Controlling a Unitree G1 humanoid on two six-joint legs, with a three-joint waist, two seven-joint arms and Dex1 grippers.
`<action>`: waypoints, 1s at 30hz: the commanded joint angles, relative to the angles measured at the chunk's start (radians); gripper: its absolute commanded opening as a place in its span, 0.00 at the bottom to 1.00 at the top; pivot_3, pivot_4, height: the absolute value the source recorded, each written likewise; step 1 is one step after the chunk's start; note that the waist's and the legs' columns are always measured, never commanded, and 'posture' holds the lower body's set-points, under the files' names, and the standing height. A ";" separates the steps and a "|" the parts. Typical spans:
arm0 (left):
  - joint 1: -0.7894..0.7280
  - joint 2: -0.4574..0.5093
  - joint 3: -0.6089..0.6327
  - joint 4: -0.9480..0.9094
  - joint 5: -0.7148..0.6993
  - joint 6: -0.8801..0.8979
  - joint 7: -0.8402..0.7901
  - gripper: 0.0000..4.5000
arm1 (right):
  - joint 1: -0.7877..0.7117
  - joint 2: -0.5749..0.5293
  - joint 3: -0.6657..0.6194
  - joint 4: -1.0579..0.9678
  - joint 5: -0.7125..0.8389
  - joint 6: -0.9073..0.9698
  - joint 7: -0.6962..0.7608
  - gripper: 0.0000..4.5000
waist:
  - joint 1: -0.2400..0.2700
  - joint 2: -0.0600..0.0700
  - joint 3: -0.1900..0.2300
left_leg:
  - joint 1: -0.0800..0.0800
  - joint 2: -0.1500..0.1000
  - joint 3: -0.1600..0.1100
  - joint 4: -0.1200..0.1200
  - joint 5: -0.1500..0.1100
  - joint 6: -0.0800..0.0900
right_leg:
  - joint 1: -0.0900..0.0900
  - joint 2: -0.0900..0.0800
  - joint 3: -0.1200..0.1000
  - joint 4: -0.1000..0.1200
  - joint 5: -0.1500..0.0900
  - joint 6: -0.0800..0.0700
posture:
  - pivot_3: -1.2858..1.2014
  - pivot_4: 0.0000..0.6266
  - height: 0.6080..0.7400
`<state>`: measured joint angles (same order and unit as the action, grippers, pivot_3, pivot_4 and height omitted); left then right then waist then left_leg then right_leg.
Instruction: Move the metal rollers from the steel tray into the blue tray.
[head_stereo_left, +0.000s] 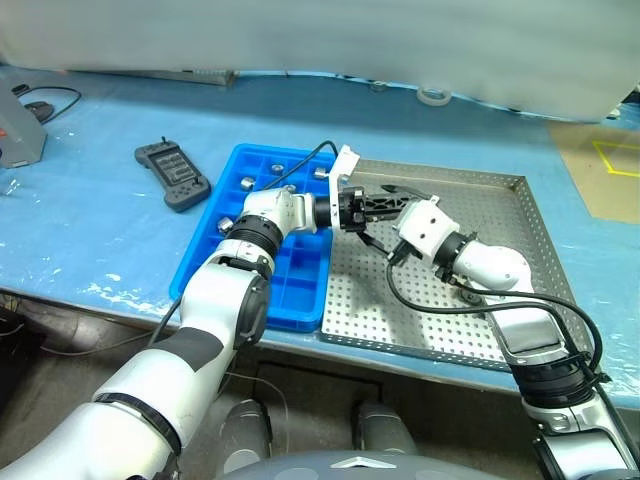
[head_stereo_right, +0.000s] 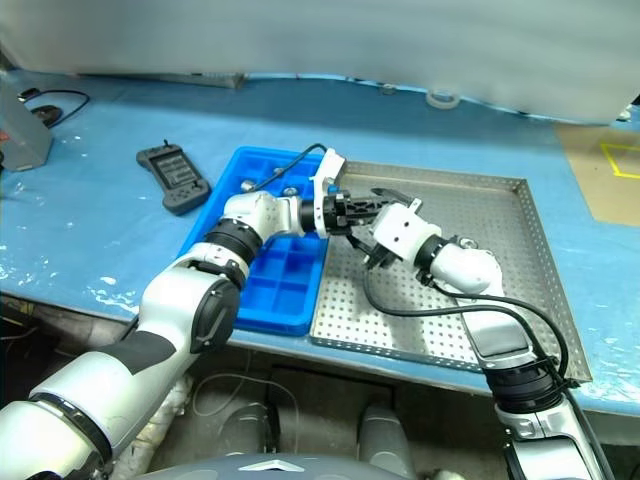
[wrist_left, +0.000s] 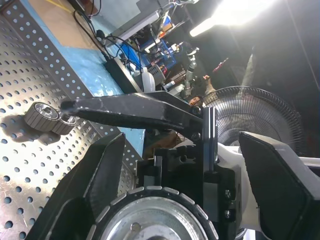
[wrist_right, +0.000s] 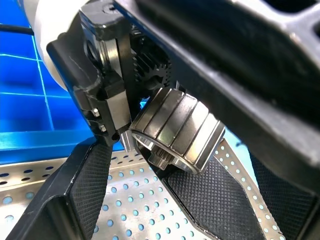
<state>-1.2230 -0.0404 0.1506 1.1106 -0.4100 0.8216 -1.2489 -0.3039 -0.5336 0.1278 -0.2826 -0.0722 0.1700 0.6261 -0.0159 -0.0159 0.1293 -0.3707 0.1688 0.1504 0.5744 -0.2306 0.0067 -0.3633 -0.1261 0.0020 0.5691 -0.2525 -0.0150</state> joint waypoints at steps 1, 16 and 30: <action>-0.023 0.000 0.019 0.042 0.007 -0.047 0.040 0.84 | -0.025 -0.001 -0.017 -0.025 0.007 -0.024 -0.006 0.87 | 0.000 0.000 0.000 | 0.000 0.000 0.000 0.000 0.000 0.000 | 0.000 0.000 0.000 0.000 0.000 0.000 | 0.40 0.24 1.00; -0.034 -0.008 0.053 0.113 0.034 -0.118 0.085 0.84 | -0.014 -0.005 -0.024 -0.041 0.007 -0.016 -0.013 0.17 | -0.002 0.000 0.000 | -0.001 0.000 0.000 0.000 0.000 0.000 | 0.000 0.000 0.000 -0.001 0.000 0.000 | 0.39 0.24 1.00; -0.064 0.098 0.159 0.070 -0.030 -0.109 0.097 0.84 | 0.000 0.010 -0.027 -0.035 -0.001 -0.028 -0.044 0.17 | -0.003 0.000 0.000 | 0.000 0.001 0.000 0.000 0.000 0.000 | 0.000 0.000 0.000 -0.001 0.000 0.000 | 0.40 0.24 1.00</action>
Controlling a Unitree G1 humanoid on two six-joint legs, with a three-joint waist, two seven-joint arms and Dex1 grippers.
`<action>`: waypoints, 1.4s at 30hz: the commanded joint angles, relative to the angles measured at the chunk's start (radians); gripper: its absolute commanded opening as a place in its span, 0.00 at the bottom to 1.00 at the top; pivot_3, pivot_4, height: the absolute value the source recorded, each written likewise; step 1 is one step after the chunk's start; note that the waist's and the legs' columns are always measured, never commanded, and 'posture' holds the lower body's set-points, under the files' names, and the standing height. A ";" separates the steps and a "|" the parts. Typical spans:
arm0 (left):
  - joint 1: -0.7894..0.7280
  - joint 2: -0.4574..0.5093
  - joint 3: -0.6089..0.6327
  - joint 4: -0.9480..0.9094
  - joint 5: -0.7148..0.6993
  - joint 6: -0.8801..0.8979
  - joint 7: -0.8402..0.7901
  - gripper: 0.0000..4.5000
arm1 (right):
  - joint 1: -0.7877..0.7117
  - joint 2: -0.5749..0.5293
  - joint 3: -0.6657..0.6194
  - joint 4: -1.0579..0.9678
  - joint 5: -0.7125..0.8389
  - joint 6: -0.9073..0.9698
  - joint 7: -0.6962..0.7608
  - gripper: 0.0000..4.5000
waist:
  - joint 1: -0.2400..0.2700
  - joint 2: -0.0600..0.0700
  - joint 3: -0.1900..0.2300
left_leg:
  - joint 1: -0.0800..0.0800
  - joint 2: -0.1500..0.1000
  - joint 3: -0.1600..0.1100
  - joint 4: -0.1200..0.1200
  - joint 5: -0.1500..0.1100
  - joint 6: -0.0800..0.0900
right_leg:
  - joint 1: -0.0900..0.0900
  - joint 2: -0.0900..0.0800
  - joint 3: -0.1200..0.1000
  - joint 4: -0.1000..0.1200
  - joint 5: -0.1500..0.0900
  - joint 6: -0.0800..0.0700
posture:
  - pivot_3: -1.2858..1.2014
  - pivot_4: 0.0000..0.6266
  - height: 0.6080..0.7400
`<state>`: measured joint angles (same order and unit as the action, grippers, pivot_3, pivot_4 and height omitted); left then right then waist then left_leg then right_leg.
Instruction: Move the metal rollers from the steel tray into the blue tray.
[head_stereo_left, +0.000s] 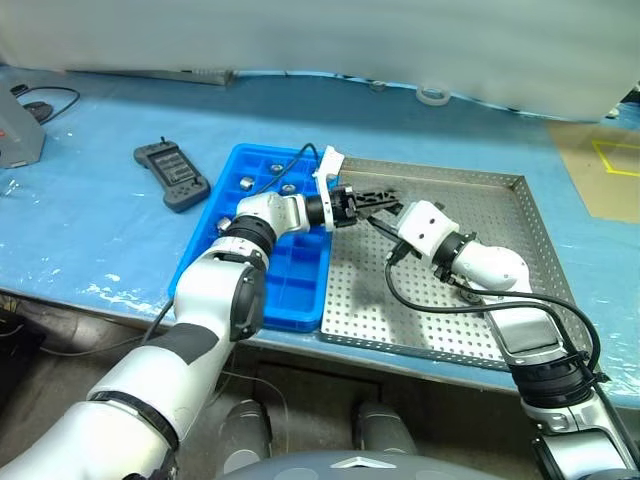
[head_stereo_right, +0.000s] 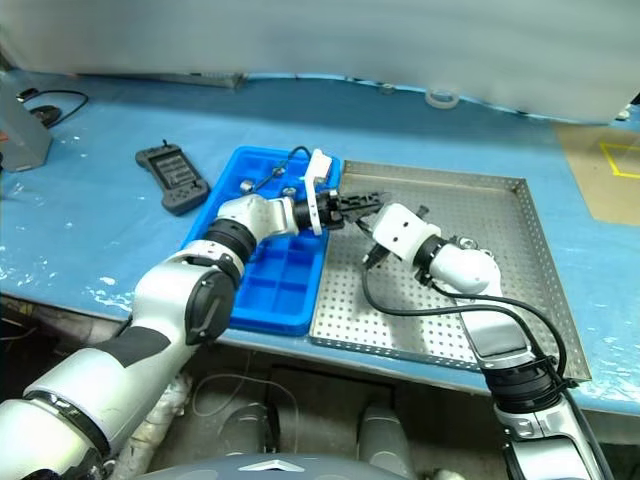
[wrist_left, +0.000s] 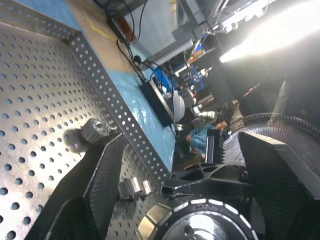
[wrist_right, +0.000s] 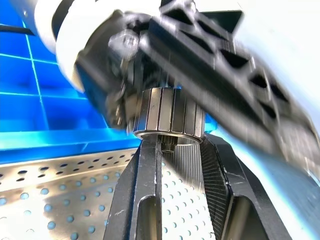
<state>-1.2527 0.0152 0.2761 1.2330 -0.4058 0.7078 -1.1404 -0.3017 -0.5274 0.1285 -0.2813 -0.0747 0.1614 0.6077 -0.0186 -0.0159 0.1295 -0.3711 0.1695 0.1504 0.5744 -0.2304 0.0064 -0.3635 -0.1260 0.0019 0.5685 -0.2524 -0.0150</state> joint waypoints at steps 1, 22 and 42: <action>-0.031 0.059 0.038 -0.062 -0.038 0.009 -0.012 0.84 | -0.002 0.008 -0.027 -0.032 -0.003 -0.021 -0.033 0.17 | 0.000 0.000 0.000 | 0.000 0.000 0.000 0.000 0.000 0.000 | 0.000 0.000 0.000 0.000 0.000 0.000 | 0.40 0.24 1.00; 0.351 0.207 -0.235 -0.765 -0.061 0.106 -0.035 0.84 | -0.070 0.050 0.000 0.041 0.011 -0.066 -0.026 0.17 | 0.014 0.000 0.001 | -0.003 -0.001 0.000 -0.001 0.003 -0.005 | 0.000 0.001 -0.004 0.002 -0.002 -0.003 | 0.44 0.24 1.00; 0.263 0.110 -0.219 -0.576 -0.084 0.032 0.030 0.84 | -0.040 0.039 -0.016 0.012 -0.002 -0.056 -0.036 0.17 | 0.004 0.000 0.001 | -0.003 -0.001 0.000 0.000 0.003 -0.005 | 0.000 0.002 -0.003 0.002 0.000 0.000 | 0.42 0.24 1.00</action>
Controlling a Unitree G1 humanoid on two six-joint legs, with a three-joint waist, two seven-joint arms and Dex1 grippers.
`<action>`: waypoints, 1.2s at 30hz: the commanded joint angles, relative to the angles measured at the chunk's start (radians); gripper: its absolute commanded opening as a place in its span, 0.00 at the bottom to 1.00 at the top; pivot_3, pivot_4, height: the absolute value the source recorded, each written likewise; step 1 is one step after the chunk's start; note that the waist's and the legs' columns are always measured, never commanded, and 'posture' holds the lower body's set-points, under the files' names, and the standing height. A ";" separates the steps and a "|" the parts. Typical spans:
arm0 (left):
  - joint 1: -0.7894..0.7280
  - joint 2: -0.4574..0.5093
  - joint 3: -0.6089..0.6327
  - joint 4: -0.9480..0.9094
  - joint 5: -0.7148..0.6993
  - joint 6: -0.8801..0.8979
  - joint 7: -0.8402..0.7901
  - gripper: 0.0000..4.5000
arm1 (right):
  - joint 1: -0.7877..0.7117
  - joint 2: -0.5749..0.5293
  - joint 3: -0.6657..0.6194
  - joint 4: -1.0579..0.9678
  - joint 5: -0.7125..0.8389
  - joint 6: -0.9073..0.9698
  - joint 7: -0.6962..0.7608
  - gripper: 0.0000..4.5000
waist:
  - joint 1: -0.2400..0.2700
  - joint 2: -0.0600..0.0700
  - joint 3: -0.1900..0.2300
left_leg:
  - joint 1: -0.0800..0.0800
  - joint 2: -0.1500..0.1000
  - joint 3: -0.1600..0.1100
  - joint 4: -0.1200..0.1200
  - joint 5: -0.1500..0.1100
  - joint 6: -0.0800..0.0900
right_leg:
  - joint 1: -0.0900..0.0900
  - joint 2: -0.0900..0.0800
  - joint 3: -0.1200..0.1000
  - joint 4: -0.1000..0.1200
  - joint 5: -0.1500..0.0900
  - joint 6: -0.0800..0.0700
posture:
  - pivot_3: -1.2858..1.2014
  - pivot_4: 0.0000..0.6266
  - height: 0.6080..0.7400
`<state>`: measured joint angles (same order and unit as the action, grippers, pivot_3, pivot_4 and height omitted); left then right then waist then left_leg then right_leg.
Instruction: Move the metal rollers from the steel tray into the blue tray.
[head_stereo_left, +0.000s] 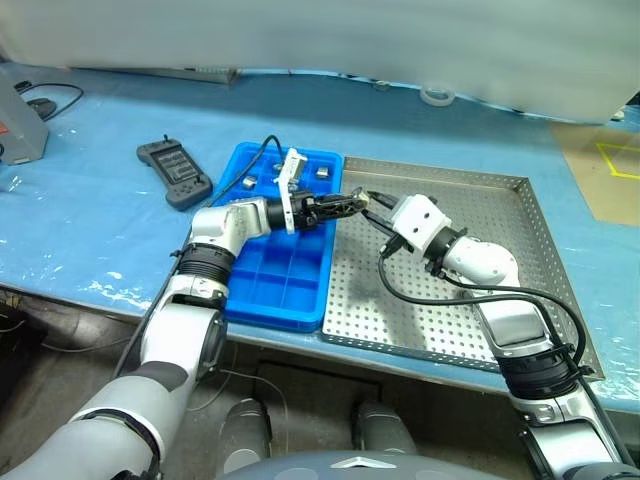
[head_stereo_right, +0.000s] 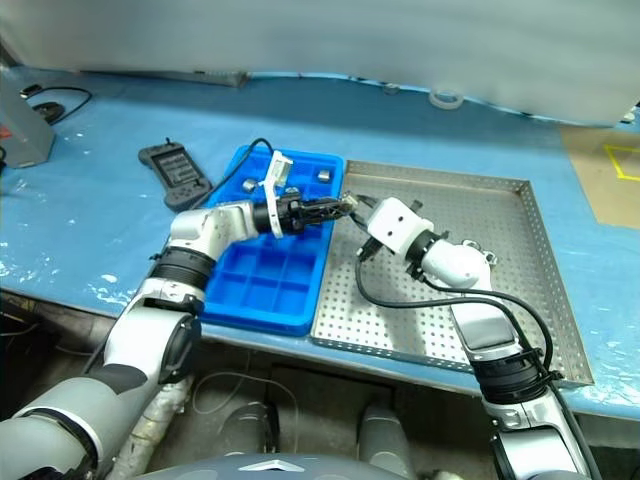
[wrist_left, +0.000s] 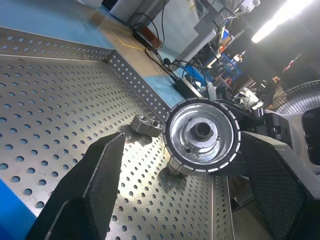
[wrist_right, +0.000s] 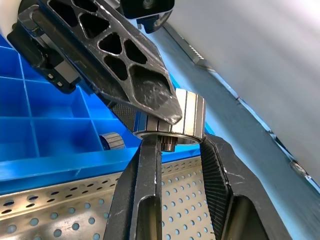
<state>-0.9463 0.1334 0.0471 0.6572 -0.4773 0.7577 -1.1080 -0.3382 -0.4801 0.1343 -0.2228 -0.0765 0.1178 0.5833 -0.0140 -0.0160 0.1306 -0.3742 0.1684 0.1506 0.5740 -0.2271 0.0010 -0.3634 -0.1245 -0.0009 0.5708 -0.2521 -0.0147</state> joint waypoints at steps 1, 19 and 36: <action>-0.049 -0.011 0.018 0.006 -0.018 -0.018 0.002 0.84 | -0.002 -0.008 -0.022 -0.049 -0.001 -0.012 -0.013 0.17 | 0.000 0.000 0.000 | 0.000 0.000 0.000 0.000 0.000 0.000 | 0.000 0.000 0.000 0.000 0.000 0.000 | 0.42 0.24 1.00; -0.018 -0.008 -0.034 -0.051 -0.031 0.054 -0.043 0.37 | 0.008 -0.009 -0.018 -0.050 -0.005 -0.013 -0.014 0.17 | 0.000 0.000 0.000 | 0.000 0.001 0.000 0.001 0.000 0.000 | 0.000 0.000 0.000 0.000 0.000 -0.001 | 0.42 0.24 1.00; -0.046 0.009 0.017 0.005 -0.025 0.028 -0.003 0.37 | -0.028 0.013 -0.044 -0.057 0.074 0.091 -0.001 0.39 | 0.001 0.000 0.000 | 0.000 0.000 0.000 0.002 0.000 0.000 | 0.001 0.000 0.000 0.000 -0.002 -0.003 | 0.43 0.24 1.00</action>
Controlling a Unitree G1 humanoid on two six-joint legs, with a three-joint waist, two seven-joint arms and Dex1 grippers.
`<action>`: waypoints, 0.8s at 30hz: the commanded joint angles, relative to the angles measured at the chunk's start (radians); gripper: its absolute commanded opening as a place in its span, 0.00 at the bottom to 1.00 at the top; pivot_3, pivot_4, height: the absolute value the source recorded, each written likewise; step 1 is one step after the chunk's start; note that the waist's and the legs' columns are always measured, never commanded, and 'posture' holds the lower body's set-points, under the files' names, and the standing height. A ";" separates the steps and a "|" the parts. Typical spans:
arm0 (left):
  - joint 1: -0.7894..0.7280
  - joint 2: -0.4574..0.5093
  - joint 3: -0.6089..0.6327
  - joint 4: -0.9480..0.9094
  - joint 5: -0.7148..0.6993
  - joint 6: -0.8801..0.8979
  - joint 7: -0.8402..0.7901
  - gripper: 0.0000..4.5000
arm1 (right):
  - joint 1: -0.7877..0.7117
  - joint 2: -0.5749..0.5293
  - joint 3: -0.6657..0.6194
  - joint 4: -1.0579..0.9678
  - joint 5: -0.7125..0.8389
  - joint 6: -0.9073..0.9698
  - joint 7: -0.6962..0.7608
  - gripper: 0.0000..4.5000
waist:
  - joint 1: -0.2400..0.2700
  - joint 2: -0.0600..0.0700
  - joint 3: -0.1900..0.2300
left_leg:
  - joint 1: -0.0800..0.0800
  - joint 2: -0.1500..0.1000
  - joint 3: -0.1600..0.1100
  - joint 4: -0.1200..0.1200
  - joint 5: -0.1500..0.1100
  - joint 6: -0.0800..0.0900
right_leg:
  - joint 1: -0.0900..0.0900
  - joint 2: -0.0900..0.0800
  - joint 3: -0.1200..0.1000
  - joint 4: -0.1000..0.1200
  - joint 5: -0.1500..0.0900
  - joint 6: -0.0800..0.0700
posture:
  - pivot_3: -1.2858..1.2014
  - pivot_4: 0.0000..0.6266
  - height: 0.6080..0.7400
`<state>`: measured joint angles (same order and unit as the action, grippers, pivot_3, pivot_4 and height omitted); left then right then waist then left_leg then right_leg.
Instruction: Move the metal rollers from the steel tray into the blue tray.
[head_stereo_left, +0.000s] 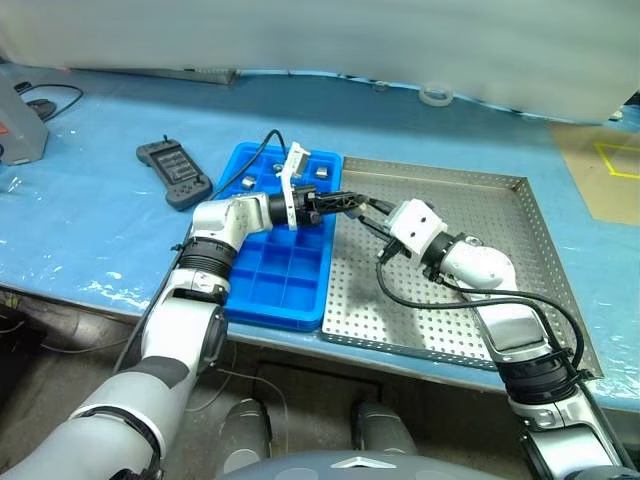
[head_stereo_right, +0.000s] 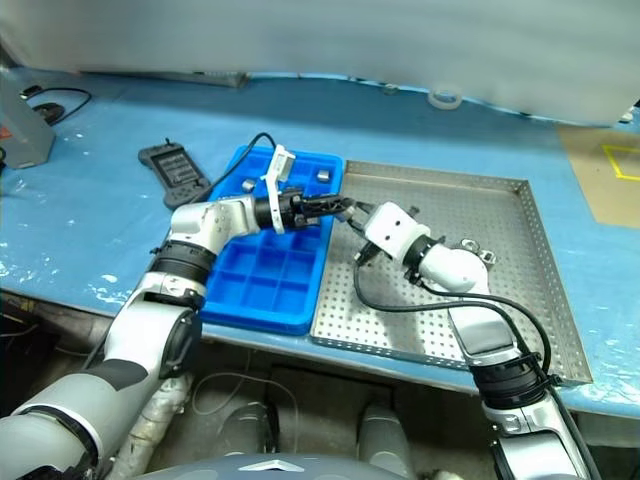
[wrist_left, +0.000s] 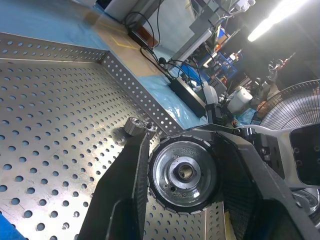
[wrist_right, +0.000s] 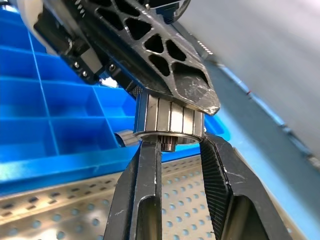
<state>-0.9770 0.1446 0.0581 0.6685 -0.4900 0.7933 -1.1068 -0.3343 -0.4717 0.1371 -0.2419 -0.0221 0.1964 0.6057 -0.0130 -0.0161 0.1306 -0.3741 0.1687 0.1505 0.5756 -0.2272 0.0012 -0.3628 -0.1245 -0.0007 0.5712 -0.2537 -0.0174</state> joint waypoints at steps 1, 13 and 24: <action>-0.013 -0.004 0.007 -0.006 -0.012 -0.008 -0.001 0.37 | -0.037 0.005 -0.045 -0.034 0.009 0.025 -0.033 0.46 | 0.000 0.000 0.000 | 0.000 0.000 0.000 0.000 0.000 0.000 | 0.000 0.000 0.000 0.000 0.000 0.000 | 0.43 0.24 1.00; 0.024 0.091 0.132 -0.207 -0.125 0.074 0.063 0.37 | 0.036 -0.067 -0.034 -0.069 0.084 0.058 0.096 0.61 | 0.001 0.000 0.000 | 0.000 0.001 0.000 -0.001 0.000 0.000 | 0.000 0.000 -0.001 0.000 0.001 0.002 | 0.46 0.24 1.00; 0.404 0.362 0.104 -0.746 -0.123 0.103 0.155 0.37 | 0.010 -0.083 0.006 0.013 0.078 -0.003 0.158 0.61 | 0.017 -0.001 0.000 | 0.000 0.001 -0.001 -0.001 0.000 -0.001 | 0.000 0.000 -0.004 0.000 -0.001 -0.001 | 0.50 0.24 1.00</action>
<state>-0.5817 0.4763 0.1713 0.0094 -0.6432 0.9540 -0.9553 -0.3094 -0.5511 0.1482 -0.2308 0.0641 0.2242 0.7700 0.0042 -0.0167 0.1303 -0.3741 0.1702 0.1498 0.5744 -0.2266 0.0000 -0.3629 -0.1239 -0.0061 0.5707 -0.2542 -0.0182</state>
